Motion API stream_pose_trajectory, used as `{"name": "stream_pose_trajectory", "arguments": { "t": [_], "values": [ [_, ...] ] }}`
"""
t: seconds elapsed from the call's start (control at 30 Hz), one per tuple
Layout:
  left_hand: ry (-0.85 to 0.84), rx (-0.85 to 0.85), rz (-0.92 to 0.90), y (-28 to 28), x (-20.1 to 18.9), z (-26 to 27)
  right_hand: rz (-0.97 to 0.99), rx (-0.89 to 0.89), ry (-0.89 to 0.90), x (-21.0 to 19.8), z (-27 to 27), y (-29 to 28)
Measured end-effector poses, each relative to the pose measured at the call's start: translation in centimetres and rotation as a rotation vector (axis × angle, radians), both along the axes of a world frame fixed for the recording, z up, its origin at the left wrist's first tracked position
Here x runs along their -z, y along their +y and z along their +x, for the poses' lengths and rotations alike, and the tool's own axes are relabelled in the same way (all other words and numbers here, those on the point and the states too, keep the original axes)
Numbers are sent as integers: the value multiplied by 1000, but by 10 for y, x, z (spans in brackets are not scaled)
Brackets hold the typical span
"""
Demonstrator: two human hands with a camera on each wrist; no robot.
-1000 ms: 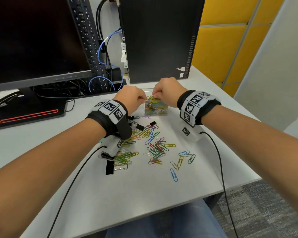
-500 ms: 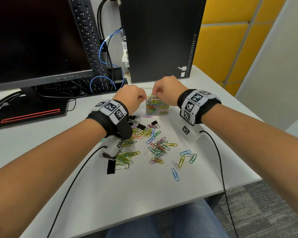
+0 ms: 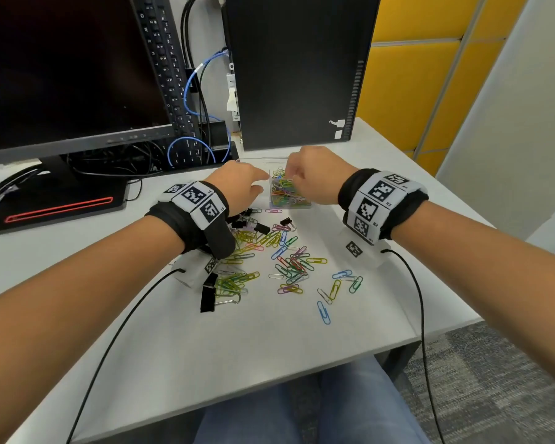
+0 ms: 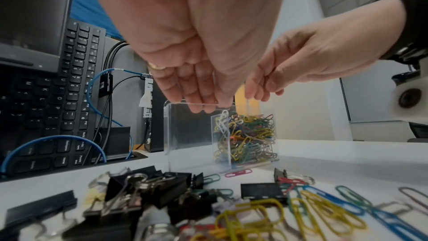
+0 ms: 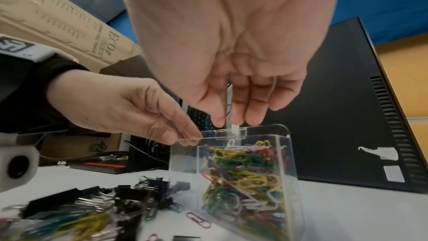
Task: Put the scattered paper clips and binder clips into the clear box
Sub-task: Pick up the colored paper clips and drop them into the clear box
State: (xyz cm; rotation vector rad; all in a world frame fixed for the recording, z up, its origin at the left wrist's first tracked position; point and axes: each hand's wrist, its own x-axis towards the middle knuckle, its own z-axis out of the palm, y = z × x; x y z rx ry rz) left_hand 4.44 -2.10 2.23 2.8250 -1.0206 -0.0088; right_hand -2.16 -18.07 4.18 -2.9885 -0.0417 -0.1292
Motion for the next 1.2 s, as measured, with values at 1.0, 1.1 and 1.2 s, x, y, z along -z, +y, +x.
{"name": "stream_pose_trajectory", "arguments": {
  "t": [1.0, 1.1, 1.2],
  "values": [
    [212, 308, 272, -4, 25, -87, -64, -36, 469, 32, -69, 14],
    [209, 312, 255, -3, 27, -86, -103, -74, 446, 31, -62, 19],
    [182, 323, 248, 0, 25, -82, -76, -131, 455, 31, -60, 24]
  ]
}}
